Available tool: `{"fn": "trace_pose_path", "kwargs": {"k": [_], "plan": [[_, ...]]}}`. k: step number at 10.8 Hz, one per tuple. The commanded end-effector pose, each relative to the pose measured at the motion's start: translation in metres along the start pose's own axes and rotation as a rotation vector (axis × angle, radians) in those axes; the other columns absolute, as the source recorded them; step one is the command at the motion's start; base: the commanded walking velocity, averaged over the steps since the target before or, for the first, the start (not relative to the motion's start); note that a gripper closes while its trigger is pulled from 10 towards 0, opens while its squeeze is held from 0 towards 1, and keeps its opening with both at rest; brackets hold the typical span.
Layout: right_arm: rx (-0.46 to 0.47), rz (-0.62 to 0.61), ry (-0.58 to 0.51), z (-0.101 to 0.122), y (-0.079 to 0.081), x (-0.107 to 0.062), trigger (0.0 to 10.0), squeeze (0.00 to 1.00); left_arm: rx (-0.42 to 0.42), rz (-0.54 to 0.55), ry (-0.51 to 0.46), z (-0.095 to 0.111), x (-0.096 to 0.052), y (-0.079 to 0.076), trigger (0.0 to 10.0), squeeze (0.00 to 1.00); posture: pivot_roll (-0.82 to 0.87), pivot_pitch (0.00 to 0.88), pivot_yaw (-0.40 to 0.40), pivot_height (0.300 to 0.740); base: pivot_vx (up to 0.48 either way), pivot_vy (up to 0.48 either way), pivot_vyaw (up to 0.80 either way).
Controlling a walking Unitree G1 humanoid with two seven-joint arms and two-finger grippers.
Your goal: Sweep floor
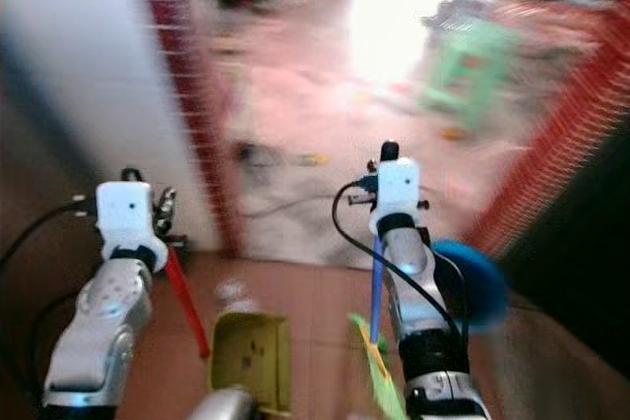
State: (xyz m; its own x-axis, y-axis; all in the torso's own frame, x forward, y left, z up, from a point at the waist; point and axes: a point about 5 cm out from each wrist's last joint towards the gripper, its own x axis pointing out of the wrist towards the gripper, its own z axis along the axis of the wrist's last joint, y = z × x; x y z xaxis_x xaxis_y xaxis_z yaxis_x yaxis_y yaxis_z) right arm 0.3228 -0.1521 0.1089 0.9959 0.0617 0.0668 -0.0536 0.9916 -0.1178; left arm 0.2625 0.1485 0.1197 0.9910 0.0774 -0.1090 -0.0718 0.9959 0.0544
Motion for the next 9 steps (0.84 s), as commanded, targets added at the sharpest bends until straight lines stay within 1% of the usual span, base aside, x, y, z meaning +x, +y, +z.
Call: {"fn": "trace_pose_path", "kwargs": {"k": [1,2,4,5,6,7,8,9], "plan": [[-0.025,-0.002,-0.046,0.009,-0.003,0.004,10.0,0.00,0.013,0.010,-0.099,0.020,0.002,-0.001,10.0,0.00,-0.04,0.000,0.009,0.740,0.000,0.000,0.79],[-0.046,-0.008,-0.060,0.013,-0.004,0.007,10.0,0.00,0.018,0.047,-0.112,0.019,0.003,0.005,10.0,0.00,-0.04,0.000,0.007,0.740,0.000,0.000,0.79],[-0.058,-0.030,-0.073,0.017,-0.011,0.010,10.0,0.00,0.009,0.037,-0.110,0.017,0.000,0.006,10.0,0.00,-0.04,0.000,0.007,0.740,0.000,0.000,0.79],[-0.082,-0.046,-0.086,0.021,-0.016,0.013,10.0,0.00,0.006,0.037,-0.116,0.018,0.001,0.006,10.0,0.00,-0.04,0.000,0.010,0.740,0.000,0.000,0.79],[-0.082,-0.058,-0.095,0.025,-0.018,0.017,10.0,0.00,-0.016,0.051,-0.118,0.018,0.001,0.007,10.0,0.00,-0.04,0.000,0.019,0.740,0.000,0.000,0.79],[-0.111,-0.049,-0.109,0.029,-0.016,0.020,10.0,0.00,-0.037,0.078,-0.104,0.014,-0.001,0.011,10.0,0.00,-0.05,0.000,0.024,0.740,0.000,0.000,0.78],[-0.134,-0.005,-0.112,0.031,-0.011,0.024,10.0,0.00,-0.043,0.106,-0.077,0.008,-0.002,0.014,10.0,0.00,-0.05,0.000,0.025,0.740,0.000,0.000,0.78],[-0.171,0.072,-0.126,0.034,-0.004,0.027,10.0,0.00,-0.036,0.110,-0.088,0.010,0.000,0.014,10.0,0.00,-0.05,0.000,0.025,0.740,0.000,0.000,0.69]]}}
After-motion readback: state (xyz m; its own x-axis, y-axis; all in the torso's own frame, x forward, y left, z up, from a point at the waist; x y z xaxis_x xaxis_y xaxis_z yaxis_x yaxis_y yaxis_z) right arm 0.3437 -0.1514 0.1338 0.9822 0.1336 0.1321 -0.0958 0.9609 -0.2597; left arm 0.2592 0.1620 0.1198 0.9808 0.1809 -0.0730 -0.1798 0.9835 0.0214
